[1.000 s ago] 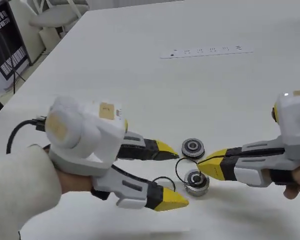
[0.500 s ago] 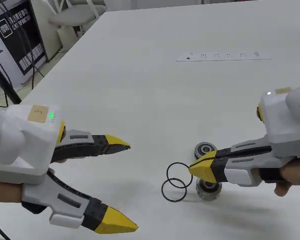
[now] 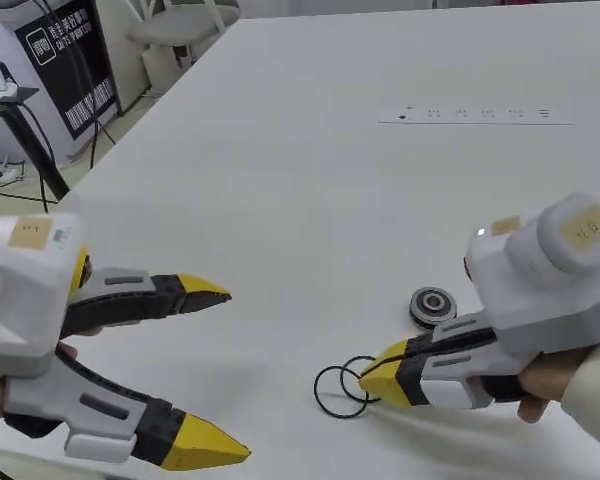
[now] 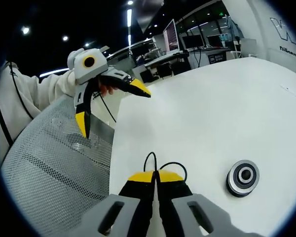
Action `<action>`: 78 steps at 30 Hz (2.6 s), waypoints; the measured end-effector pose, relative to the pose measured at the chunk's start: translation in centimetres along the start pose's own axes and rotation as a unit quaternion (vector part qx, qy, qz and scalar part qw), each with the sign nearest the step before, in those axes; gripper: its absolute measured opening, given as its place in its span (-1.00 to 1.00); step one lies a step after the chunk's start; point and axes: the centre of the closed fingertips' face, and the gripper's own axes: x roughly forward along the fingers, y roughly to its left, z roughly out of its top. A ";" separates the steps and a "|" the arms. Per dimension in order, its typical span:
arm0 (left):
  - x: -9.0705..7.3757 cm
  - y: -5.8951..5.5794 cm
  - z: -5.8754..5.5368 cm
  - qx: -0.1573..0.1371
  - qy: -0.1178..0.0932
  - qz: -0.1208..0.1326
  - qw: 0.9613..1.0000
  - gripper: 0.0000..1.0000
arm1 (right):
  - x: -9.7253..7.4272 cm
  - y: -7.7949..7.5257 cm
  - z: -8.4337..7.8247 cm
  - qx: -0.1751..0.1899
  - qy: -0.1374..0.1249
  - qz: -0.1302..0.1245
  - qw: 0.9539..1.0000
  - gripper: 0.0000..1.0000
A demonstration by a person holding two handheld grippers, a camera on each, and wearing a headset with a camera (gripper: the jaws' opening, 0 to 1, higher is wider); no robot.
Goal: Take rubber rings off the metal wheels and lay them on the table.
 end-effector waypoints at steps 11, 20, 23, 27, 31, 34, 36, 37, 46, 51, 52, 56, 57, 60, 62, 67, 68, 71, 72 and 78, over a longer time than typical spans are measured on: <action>0.1 0.4 0.2 0.006 0.005 0.002 1.000 0.69 | -1.5 -1.6 0.7 0.006 -0.024 -0.019 1.000 -0.86; 0.5 1.2 1.8 0.029 0.003 -0.001 1.000 0.65 | -4.2 -3.7 0.8 0.008 -0.046 -0.061 0.997 -0.81; 0.9 1.6 2.7 0.040 -0.001 -0.004 0.999 0.64 | -5.2 -4.5 0.4 0.006 -0.047 -0.078 0.996 -0.81; 1.6 2.2 3.9 0.055 -0.006 -0.005 0.998 0.62 | -6.3 -5.6 -0.2 0.011 -0.050 -0.098 0.994 -0.79; 2.7 2.7 5.3 0.083 -0.015 -0.009 0.996 0.43 | -7.3 -6.8 -0.7 0.018 -0.057 -0.120 0.991 -0.78; 3.7 3.0 6.2 0.089 -0.018 -0.017 0.996 0.35 | -7.7 -7.5 -1.0 0.020 -0.059 -0.132 0.989 -0.76; 4.5 3.1 6.9 0.092 -0.022 -0.025 0.995 0.33 | -7.8 -7.8 -1.2 0.022 -0.058 -0.138 0.989 -0.76; 4.8 3.1 7.1 0.095 -0.022 -0.029 0.995 0.30 | -7.8 -8.0 -1.3 0.022 -0.058 -0.140 0.988 -0.76; 8.8 3.8 8.7 0.120 -0.024 -0.040 0.992 0.12 | -7.8 -8.7 -1.3 0.019 -0.062 -0.154 0.986 -0.70; 11.2 4.5 8.3 0.121 -0.014 -0.040 0.992 -0.01 | -7.5 -9.0 -1.0 0.012 -0.064 -0.158 0.985 -0.64; 11.5 4.5 8.3 0.119 -0.014 -0.041 0.992 -0.02 | -7.5 -9.1 -0.9 0.008 -0.063 -0.159 0.985 -0.62; 13.0 4.8 8.0 0.116 -0.009 -0.042 0.992 -0.16 | -7.5 -9.3 -0.7 -0.005 -0.064 -0.163 0.984 -0.59; 13.3 4.9 8.0 0.115 -0.008 -0.042 0.992 -0.21 | -7.5 -9.3 -0.7 -0.006 -0.064 -0.163 0.985 -0.59; 14.3 4.9 8.0 0.108 -0.010 -0.044 0.993 -0.27 | -7.3 -9.5 -0.7 -0.011 -0.062 -0.162 0.985 -0.58; 14.9 4.7 7.8 0.105 -0.007 -0.051 0.993 -0.32 | -7.2 -9.6 -0.7 -0.019 -0.063 -0.162 0.985 -0.56; 16.3 4.7 7.2 0.090 0.002 -0.051 0.995 -0.50 | -6.9 -9.6 -0.7 -0.022 -0.062 -0.160 0.985 -0.57; 16.5 4.7 7.1 0.088 0.002 -0.052 0.995 -0.51 | -6.8 -9.7 -0.7 -0.024 -0.061 -0.160 0.985 -0.58; 17.1 4.4 6.9 0.084 0.005 -0.056 0.995 -0.55 | -6.6 -9.9 -0.8 -0.029 -0.058 -0.162 0.985 -0.57; 17.3 4.3 6.8 0.082 0.008 -0.058 0.995 -0.57 | -6.6 -9.9 -0.9 -0.028 -0.058 -0.161 0.985 -0.56; 17.2 4.9 6.0 0.105 0.034 -0.046 0.993 -0.63 | -6.5 -9.6 -1.3 -0.011 -0.053 -0.156 0.986 -0.56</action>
